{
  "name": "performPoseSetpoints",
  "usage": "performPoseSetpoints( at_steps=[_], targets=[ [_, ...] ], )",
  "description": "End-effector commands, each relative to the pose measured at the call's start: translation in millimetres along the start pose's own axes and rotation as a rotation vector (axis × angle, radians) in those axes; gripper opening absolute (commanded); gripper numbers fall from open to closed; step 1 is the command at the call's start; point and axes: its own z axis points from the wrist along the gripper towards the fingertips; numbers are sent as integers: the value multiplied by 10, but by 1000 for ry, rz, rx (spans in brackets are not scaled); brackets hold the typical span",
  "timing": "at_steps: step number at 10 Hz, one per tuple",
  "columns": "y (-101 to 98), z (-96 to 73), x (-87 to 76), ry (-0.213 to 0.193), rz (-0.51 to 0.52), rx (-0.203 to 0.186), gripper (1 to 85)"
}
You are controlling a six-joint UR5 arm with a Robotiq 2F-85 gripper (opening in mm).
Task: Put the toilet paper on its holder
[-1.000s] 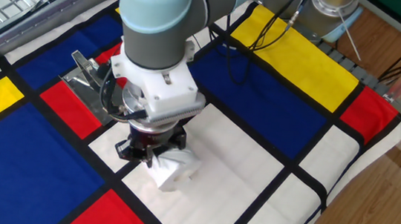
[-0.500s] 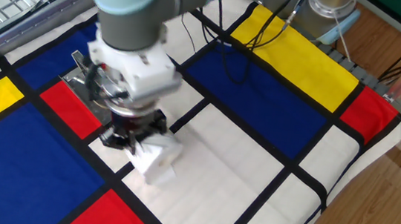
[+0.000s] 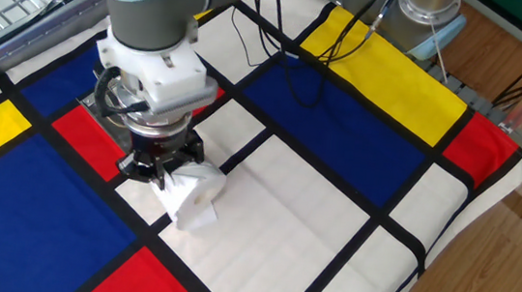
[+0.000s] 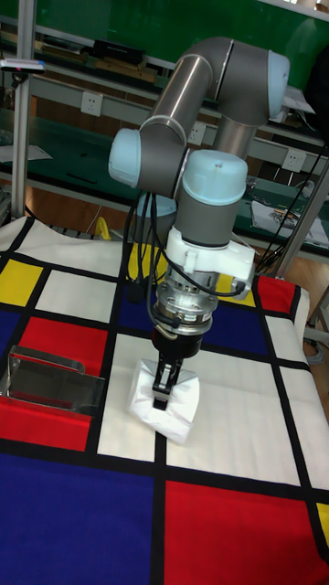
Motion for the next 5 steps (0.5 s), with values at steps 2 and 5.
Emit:
performPoseSetpoints(
  at_steps=[2,5],
  targets=[
    [-86,-12,147,33,64,28,13],
    [-96,-12,141,31,32,31,13]
  ],
)
